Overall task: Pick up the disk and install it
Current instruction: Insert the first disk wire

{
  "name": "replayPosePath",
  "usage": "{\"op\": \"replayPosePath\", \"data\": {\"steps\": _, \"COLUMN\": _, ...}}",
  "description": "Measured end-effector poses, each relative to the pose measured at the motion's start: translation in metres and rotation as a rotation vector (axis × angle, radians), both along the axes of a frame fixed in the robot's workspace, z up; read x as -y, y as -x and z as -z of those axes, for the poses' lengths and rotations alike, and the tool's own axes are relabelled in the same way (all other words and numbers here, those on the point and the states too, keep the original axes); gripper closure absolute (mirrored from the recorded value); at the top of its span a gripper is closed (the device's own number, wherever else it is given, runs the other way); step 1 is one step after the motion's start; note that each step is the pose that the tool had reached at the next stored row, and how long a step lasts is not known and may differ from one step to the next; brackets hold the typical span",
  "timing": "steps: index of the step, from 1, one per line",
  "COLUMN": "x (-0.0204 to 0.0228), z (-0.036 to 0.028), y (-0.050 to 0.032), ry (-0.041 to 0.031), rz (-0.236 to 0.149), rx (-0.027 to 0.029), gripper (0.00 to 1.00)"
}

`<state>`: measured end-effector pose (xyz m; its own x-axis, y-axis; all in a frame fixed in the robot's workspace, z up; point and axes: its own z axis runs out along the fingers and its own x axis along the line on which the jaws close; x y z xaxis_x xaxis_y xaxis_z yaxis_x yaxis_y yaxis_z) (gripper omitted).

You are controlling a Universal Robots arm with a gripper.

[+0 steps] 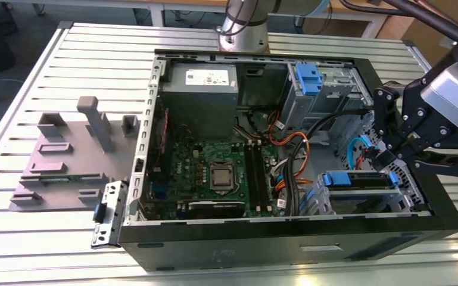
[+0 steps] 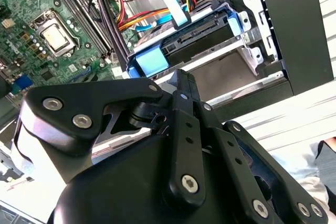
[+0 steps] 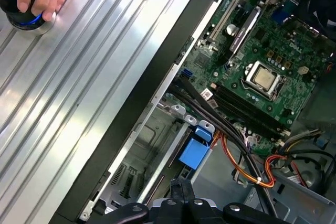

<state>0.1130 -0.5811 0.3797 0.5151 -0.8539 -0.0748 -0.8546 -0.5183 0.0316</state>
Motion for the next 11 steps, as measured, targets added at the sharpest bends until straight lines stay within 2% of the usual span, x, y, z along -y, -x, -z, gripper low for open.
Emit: {"op": "replayPosePath", "data": {"steps": 11, "x": 0.0000, "z": 0.0000, "y": 0.0000, "ry": 0.0000, "rz": -0.021, "rx": 0.0000, "gripper": 0.89}}
